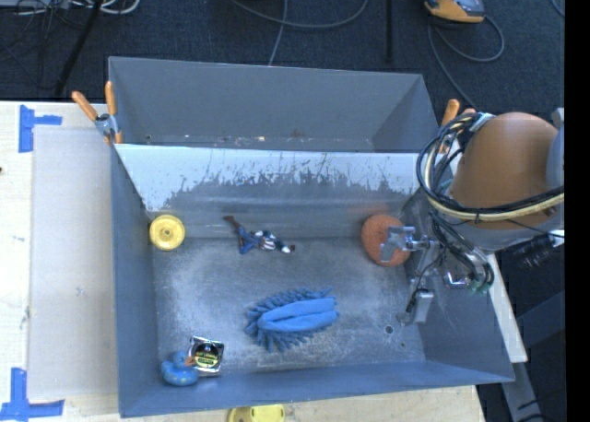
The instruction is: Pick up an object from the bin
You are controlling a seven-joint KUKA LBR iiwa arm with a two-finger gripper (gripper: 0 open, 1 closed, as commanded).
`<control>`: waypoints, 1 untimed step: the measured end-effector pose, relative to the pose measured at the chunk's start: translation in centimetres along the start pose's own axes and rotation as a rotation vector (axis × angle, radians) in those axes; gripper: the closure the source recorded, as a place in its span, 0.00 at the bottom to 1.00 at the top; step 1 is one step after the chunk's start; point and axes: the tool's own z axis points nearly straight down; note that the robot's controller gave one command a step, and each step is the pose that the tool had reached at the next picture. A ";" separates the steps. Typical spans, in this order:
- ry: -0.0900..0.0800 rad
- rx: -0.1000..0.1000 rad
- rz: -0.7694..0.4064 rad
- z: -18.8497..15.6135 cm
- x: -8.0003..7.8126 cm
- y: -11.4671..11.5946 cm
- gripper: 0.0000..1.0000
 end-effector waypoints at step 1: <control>-0.008 0.001 -0.003 -0.4 -0.2 0.0 0.00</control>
Offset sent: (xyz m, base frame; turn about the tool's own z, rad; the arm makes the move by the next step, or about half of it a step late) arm 0.0079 0.0739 -0.1071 -0.0693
